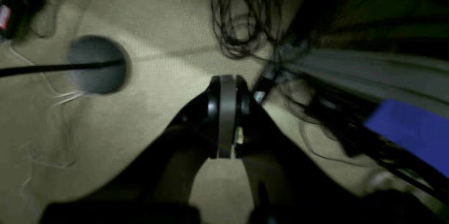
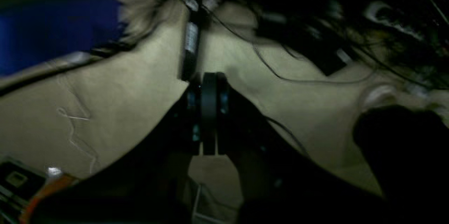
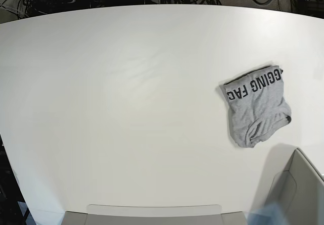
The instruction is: Fold the T-shirt properly
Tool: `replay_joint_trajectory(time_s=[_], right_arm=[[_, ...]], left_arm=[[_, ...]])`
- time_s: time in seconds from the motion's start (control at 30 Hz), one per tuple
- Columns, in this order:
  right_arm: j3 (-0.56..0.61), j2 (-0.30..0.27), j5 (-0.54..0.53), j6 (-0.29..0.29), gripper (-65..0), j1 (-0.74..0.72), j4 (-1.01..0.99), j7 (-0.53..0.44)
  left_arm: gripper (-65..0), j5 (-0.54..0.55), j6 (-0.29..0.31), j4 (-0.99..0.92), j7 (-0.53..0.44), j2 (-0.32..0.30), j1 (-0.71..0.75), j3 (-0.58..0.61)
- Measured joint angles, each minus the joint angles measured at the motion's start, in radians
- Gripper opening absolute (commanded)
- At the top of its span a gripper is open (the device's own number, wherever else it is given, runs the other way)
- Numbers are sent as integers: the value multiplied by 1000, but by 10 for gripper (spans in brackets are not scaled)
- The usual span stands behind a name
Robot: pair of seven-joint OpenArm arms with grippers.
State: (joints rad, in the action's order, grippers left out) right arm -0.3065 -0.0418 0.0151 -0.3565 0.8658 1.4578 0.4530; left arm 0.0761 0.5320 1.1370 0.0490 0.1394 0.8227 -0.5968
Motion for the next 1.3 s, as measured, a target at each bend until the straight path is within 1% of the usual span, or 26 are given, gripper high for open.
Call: replay_joint_trajectory(time_s=[0.07, 0.1, 0.2, 0.23, 0.3, 0.37, 0.4, 0.43, 0.47, 0.5, 0.53, 0.57, 0.6, 0.63, 0.7, 0.77, 0.8, 0.83, 0.87, 0.93, 0.97, 1.03, 1.1, 1.2, 1.23, 1.3], right_arm=[[0, -3, 15, -3, -650, -51, -70, 0], [0, -8, 21, -3, -650, -71, -103, -21], [-1, -32, 26, -2, -650, -123, -232, -130], [-3, -35, 36, -2, -650, -138, -278, -136], [-2, -50, 33, -4, -650, -175, -381, -168], [0, -67, 31, -7, -650, -223, -501, -205], [1, -76, 37, -5, -650, -251, -562, -223], [1, -94, 32, -6, -650, -284, -623, -249], [0, -109, 34, -8, -650, -305, -680, -302], [-3, -123, 16, -2, -650, -343, -755, -348], [-4, -134, 32, 11, -650, -372, -816, -357], [-2, -150, 30, 8, -650, -412, -896, -389], [-2, -161, 34, 5, -650, -438, -963, -414], [2, -174, 24, 4, -650, -476, -1049, -450], [3, -195, 35, 10, -650, -540, -1204, -510], [6, -217, 36, 8, -650, -599, -1340, -598], [7, -227, 31, 9, -650, -625, -1400, -628], [10, -234, 34, 23, -650, -647, -1437, -647], [25, -241, 34, 51, -650, -667, -1463, -659], [81, -247, 63, 165, -650, -695, -1458, -663], [114, -247, 86, 239, -650, -705, -1458, -663], [189, -240, 135, 414, -650, -721, -1455, -668], [272, -231, 191, 592, -650, -732, -1456, -662], [398, -216, 261, 843, -650, -739, -1459, -661], [426, -212, 266, 903, -650, -744, -1459, -663], [473, -212, 273, 956, -650, -755, -1457, -667]], left_arm=[[-650, -40, -3, -97, -28, 0, -58, 0], [-650, -55, -4, -154, -57, -1, -88, 0], [-650, -77, 5, -359, -175, -25, -167, 0], [-650, -93, -3, -430, -199, -38, -190, 0], [-650, -114, -41, -603, -250, -80, -245, 0], [-650, -125, -105, -798, -338, -128, -319, 0], [-650, -132, -121, -888, -384, -154, -352, 0], [-650, -131, -119, -988, -434, -181, -385, 0], [-650, -136, -131, -1069, -497, -204, -418, 1], [-650, -129, -124, -1147, -529, -227, -451, 1], [-650, -142, -124, -1144, -526, -243, -480, 2], [-650, -147, -124, -1139, -552, -253, -503, 4], [-650, -136, -136, -1139, -557, -264, -525, 8], [-650, -142, -167, -1139, -538, -277, -546, 20], [-650, -165, -241, -1134, -515, -294, -577, 71], [-650, -185, -327, -1130, -445, -306, -602, 129], [-650, -189, -368, -1130, -415, -306, -616, 165], [-650, -188, -398, -1130, -397, -306, -623, 192], [-647, -193, -414, -1131, -375, -305, -628, 213], [-639, -196, -454, -1136, -320, -297, -641, 240], [-637, -196, -469, -1137, -299, -291, -652, 244], [-637, -196, -474, -1140, -261, -290, -663, 244], [-636, -196, -484, -1139, -254, -290, -670, 244], [-636, -196, -484, -1139, -254, -301, -689, 244], [-636, -196, -487, -1139, -254, -301, -689, 244], [-636, -196, -487, -1137, -254, -303, -693, 244]])
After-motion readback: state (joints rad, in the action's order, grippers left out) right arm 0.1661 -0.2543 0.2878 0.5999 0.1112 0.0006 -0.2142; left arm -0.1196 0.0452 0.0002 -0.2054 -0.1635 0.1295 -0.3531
